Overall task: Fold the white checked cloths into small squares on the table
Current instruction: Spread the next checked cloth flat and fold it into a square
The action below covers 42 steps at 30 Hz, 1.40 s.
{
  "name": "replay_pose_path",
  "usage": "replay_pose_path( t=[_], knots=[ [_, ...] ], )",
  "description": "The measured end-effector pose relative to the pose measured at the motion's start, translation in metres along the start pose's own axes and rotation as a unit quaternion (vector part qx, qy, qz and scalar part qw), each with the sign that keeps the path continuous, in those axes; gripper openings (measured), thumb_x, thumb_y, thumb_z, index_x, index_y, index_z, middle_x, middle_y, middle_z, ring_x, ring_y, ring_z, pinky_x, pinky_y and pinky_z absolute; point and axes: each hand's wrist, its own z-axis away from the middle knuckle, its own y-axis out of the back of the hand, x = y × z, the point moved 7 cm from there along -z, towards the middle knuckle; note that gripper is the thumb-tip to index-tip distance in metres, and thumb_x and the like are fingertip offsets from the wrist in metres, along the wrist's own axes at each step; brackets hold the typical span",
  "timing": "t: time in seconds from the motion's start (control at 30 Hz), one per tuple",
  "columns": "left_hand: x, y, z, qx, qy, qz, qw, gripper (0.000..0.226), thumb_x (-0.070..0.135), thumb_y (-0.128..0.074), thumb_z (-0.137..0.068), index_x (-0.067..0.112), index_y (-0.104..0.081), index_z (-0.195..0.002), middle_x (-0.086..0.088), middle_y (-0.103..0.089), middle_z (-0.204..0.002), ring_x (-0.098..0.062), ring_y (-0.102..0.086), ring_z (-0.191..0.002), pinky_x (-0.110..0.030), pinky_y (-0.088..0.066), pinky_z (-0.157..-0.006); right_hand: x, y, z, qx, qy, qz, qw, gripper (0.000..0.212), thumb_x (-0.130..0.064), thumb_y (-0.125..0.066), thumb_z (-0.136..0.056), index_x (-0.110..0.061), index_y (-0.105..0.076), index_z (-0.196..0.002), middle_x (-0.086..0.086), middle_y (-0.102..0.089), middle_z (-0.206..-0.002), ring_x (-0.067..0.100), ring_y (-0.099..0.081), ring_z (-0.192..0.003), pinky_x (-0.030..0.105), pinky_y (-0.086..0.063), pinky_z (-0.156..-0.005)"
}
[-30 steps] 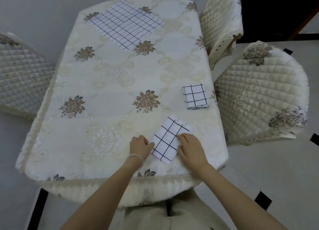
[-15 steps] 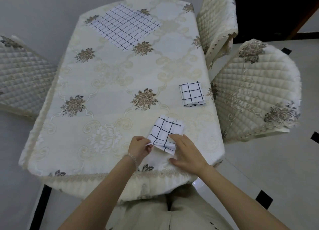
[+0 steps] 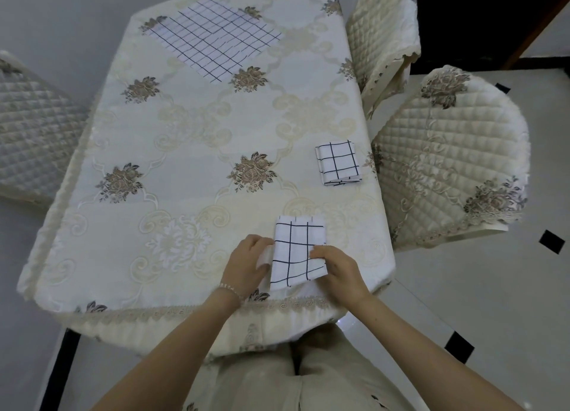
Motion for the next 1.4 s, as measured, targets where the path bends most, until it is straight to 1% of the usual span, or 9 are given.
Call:
replay_pose_path(
  t=[0.3, 0.43, 0.5, 0.6, 0.7, 0.77, 1.0, 1.23, 1.4],
  knots=[
    [0.025, -0.009, 0.003, 0.06, -0.146, -0.035, 0.987, 0.031, 0.007, -0.079, -0.066, 0.014, -0.064, -0.092, -0.002, -0.06, -0.093, -0.016, -0.049, -0.087, -0.031, -0.046, -0.068, 0.009, 0.005, 0.0, -0.018, -0.037, 0.023, 0.999, 0.052, 0.013, -0.063, -0.074, -0.035, -0.064, -0.092, -0.033, -0.059, -0.101, -0.017, -0.053, -0.102, 0.005, -0.04, -0.09],
    [0.021, -0.015, 0.003, 0.049, -0.159, -0.046, 0.985, 0.022, 0.006, -0.079, -0.067, 0.012, -0.069, -0.086, -0.004, -0.061, -0.088, -0.015, -0.046, -0.085, -0.027, -0.042, -0.069, 0.004, 0.009, 0.0, -0.016, 0.01, 0.054, 0.998, 0.031, -0.006, -0.063, -0.078, -0.032, -0.061, -0.095, -0.027, -0.062, -0.104, -0.005, -0.055, -0.099, 0.005, -0.039, -0.087],
    [0.017, -0.018, 0.003, 0.041, -0.143, -0.037, 0.988, 0.021, 0.003, -0.078, -0.068, 0.012, -0.071, -0.086, -0.003, -0.061, -0.086, -0.016, -0.047, -0.08, -0.022, -0.041, -0.068, 0.007, 0.009, 0.0, -0.016, 0.026, 0.079, 0.996, 0.018, -0.022, -0.06, -0.077, -0.028, -0.066, -0.093, -0.017, -0.065, -0.096, 0.004, -0.054, -0.093, 0.005, -0.038, -0.084],
    [0.017, -0.018, 0.003, 0.038, -0.114, -0.029, 0.992, 0.019, 0.002, -0.077, -0.07, 0.014, -0.074, -0.085, -0.002, -0.06, -0.08, -0.021, -0.052, -0.07, -0.025, -0.043, -0.062, 0.02, 0.011, 0.001, -0.016, -0.019, 0.087, 0.996, 0.026, -0.035, -0.055, -0.079, -0.022, -0.071, -0.095, -0.016, -0.064, -0.094, 0.005, -0.052, -0.091, 0.008, -0.038, -0.08],
    [0.018, -0.015, 0.006, 0.035, -0.093, -0.017, 0.995, 0.005, 0.015, -0.073, -0.078, 0.015, -0.075, -0.083, 0.0, -0.059, -0.08, -0.021, -0.051, -0.07, -0.026, -0.043, -0.06, 0.025, 0.01, -0.004, -0.05, -0.075, 0.082, 0.993, 0.01, -0.031, -0.058, -0.088, -0.027, -0.066, -0.086, -0.011, -0.063, -0.08, 0.009, -0.054, -0.083, 0.021, -0.041, -0.07],
    [0.016, -0.016, 0.006, 0.019, -0.059, -0.018, 0.998, 0.022, 0.031, -0.063, -0.087, 0.015, -0.074, -0.076, 0.003, -0.057, -0.084, -0.017, -0.049, -0.075, -0.025, -0.039, -0.067, 0.028, 0.011, -0.008, -0.044, -0.123, 0.082, 0.988, 0.016, -0.027, -0.06, -0.09, -0.022, -0.056, -0.076, -0.004, -0.055, -0.067, 0.008, -0.048, -0.068, 0.021, -0.037, -0.06],
    [-0.001, -0.021, 0.002, -0.003, 0.184, 0.158, 0.97, 0.035, 0.03, -0.06, -0.09, 0.014, -0.062, -0.058, 0.001, -0.055, -0.083, -0.013, -0.054, -0.077, -0.017, -0.035, -0.065, 0.035, 0.012, -0.017, -0.017, -0.23, 0.056, 0.971, 0.021, -0.027, -0.065, -0.087, -0.013, -0.055, -0.075, -0.006, -0.055, -0.063, 0.007, -0.047, -0.06, 0.023, -0.04, -0.061],
    [0.003, -0.022, -0.008, -0.018, 0.205, 0.095, 0.974, 0.043, 0.024, -0.051, -0.093, 0.02, -0.038, -0.052, 0.001, -0.04, -0.07, -0.015, -0.045, -0.065, -0.026, -0.029, -0.056, 0.028, 0.011, -0.026, -0.037, -0.235, 0.091, 0.967, 0.021, -0.027, -0.058, -0.091, -0.013, -0.052, -0.076, -0.003, -0.053, -0.062, 0.011, -0.046, -0.058, 0.027, -0.038, -0.057],
    [0.005, -0.027, -0.015, -0.038, 0.206, 0.009, 0.978, 0.039, 0.025, -0.04, -0.098, 0.015, -0.042, -0.061, 0.0, -0.039, -0.073, -0.022, -0.049, -0.075, -0.03, -0.036, -0.065, 0.018, 0.01, -0.037, -0.055, -0.192, 0.144, 0.969, 0.015, -0.025, -0.048, -0.096, -0.014, -0.049, -0.086, -0.001, -0.049, -0.058, 0.014, -0.044, -0.054, 0.033, -0.038, -0.054]
  ],
)
